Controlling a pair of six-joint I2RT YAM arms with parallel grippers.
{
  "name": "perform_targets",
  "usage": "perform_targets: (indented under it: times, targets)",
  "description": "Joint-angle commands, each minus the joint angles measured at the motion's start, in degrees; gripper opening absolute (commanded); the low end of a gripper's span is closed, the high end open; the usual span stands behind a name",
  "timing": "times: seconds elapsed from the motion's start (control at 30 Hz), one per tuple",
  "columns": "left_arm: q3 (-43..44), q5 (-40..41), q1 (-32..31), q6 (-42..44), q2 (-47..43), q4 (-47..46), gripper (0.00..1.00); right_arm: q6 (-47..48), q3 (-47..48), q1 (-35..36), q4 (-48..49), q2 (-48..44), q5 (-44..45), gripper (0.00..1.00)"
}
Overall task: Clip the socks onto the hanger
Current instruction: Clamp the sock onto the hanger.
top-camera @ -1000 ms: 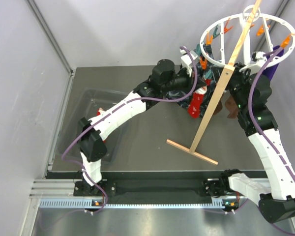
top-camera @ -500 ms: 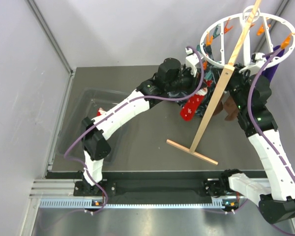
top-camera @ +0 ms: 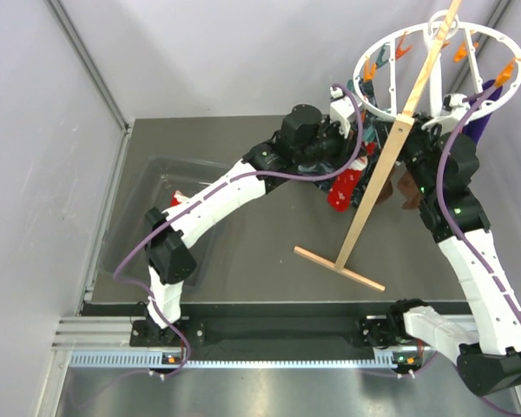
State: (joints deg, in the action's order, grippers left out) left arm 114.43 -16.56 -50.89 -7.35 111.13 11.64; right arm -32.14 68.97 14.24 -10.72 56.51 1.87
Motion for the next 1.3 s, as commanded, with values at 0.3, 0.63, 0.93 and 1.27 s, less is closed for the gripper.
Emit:
perform_targets:
  times: [0.3,0.63,0.93,1.27]
  targets:
    - [-6.05,6.09,-1.66,0.94,-7.68,-8.99,0.0,1.03,-0.94,0.79,-2.46,-0.17,-3.8,0.0]
    - [-5.89,5.4,-1.75,-0.38,-7.16,-10.15,0.0,0.59,-1.21,0.79,-2.2,-0.35,-4.15,0.0]
    - [-2.91,5.65,-1.75,0.15,-5.58,-7.51,0.0,0.68,-0.5,0.79,-2.38,-1.14,-3.72,0.0]
    - [-2.46,10.06,-1.75,1.47,-5.49,-0.92,0.0,1.2,0.2,0.79,-3.16,-1.05,-3.28,0.0]
